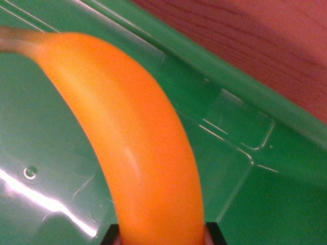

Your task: Pick fruit

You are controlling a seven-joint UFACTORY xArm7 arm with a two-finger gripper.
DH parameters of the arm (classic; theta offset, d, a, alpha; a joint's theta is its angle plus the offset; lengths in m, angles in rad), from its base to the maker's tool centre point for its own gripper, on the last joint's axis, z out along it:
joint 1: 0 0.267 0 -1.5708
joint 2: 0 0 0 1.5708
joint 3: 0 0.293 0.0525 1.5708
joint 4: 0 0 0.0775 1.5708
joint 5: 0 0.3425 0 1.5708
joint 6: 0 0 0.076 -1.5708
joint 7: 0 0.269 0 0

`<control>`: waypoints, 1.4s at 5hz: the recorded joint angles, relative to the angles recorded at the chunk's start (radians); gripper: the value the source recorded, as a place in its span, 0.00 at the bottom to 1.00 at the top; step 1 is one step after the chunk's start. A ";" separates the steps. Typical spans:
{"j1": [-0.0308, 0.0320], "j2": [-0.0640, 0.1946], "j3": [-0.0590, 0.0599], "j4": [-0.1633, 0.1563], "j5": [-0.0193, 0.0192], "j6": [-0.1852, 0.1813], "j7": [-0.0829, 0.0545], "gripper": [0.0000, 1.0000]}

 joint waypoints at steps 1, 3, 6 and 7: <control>0.0000 0.000 0.000 0.000 0.0000 0.000 0.000 1.00; 0.0003 -0.020 0.000 0.026 0.0005 0.047 -0.003 1.00; 0.0010 -0.059 0.001 0.077 0.0015 0.136 -0.008 1.00; 0.0010 -0.059 0.001 0.077 0.0015 0.136 -0.008 1.00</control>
